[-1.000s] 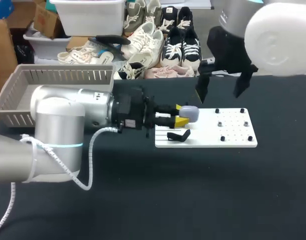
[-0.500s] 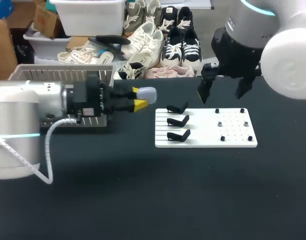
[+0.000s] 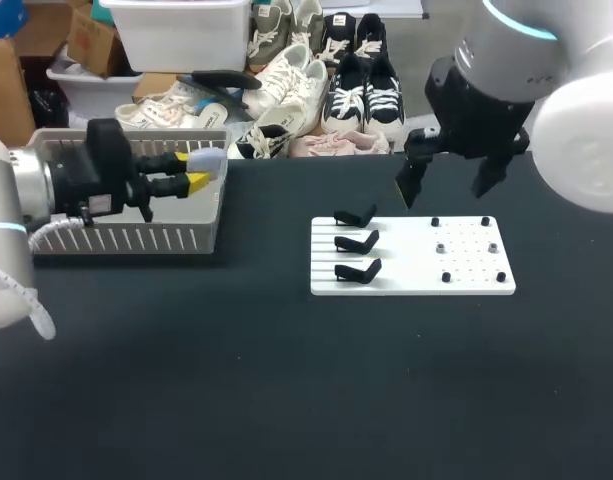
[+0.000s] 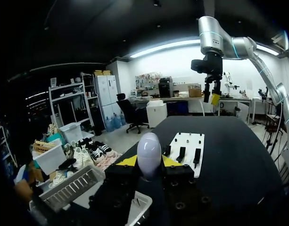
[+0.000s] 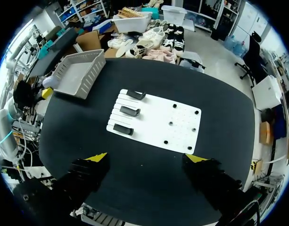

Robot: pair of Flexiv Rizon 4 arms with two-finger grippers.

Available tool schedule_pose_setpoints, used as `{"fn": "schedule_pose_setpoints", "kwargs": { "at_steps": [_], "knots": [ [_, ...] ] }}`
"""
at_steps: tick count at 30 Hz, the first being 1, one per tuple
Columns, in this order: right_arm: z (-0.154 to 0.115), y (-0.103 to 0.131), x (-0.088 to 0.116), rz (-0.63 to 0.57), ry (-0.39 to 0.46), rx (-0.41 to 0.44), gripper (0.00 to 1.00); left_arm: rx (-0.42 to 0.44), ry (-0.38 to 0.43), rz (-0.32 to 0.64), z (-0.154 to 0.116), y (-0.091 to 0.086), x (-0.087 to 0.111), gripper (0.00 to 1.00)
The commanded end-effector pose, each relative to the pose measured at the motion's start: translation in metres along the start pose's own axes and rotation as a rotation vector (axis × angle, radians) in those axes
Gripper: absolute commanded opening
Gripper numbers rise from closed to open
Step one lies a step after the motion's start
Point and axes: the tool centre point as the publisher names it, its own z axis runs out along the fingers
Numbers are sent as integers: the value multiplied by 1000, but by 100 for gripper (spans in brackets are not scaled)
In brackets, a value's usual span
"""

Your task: Pick up each earbud case from the left stands, insert the matching earbuds, close the lid, and place the case in the box.

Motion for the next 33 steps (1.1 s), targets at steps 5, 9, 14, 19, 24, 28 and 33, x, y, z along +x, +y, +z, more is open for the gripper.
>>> {"fn": "schedule_pose_setpoints", "kwargs": {
  "at_steps": [5,9,14,19,24,28,33],
  "knots": [
    [0,0,4,3,-12,2,100,-255,70,-18,7,55,12,0],
    [0,0,4,3,-12,2,100,-283,99,-52,8,74,24,0],
    [0,0,4,3,-12,2,100,-284,127,-85,15,101,43,0],
    [0,0,4,3,-12,2,100,-287,167,-135,20,117,59,0],
    [0,0,4,3,-12,2,100,-270,223,-179,24,120,78,6],
    [0,0,4,3,-12,2,100,-261,245,-189,25,119,83,37],
    [0,0,4,3,-12,2,100,-249,264,-190,23,112,88,100]
  ]
}}
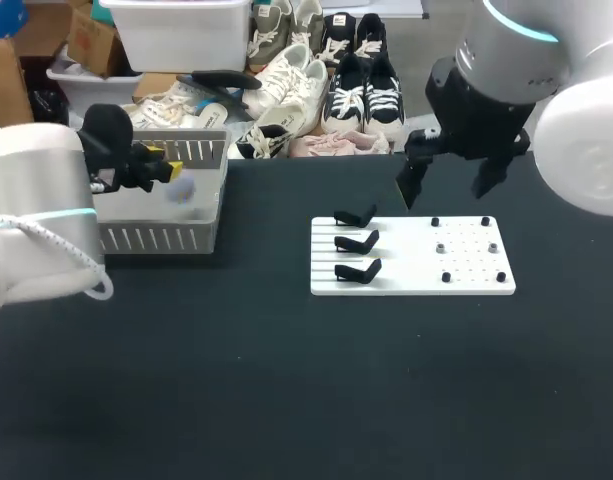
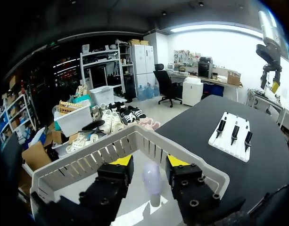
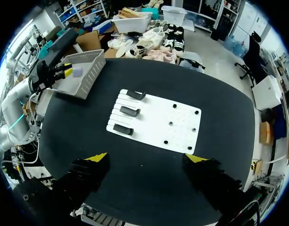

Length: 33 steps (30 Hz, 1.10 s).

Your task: Pick up each earbud case from the left stands, insert the matching earbuds, close the lid, and place the case in the box.

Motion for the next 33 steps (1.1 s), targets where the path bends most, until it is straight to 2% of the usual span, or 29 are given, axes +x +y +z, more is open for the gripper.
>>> {"fn": "schedule_pose_setpoints", "kwargs": {
  "at_steps": [1,3,6,8,13,20,22,33],
  "knots": [
    [0,0,3,3,-9,3,100,8,19,7,-4,-3,1,100],
    [0,0,3,3,-9,3,100,12,9,19,-9,-7,0,100],
    [0,0,3,3,-9,3,100,28,-28,75,-20,-18,-12,100],
    [0,0,3,3,-9,3,100,60,-64,128,-30,-32,-24,100],
    [0,0,3,3,-9,3,100,155,-88,239,-45,-66,-43,100],
    [0,0,3,3,-9,3,100,283,-163,282,-60,-111,-54,100],
    [0,0,3,3,-9,3,100,319,-151,293,-61,-124,-55,100],
    [0,0,3,3,-9,3,100,456,-181,289,-68,-162,-54,100]
  ]
}}
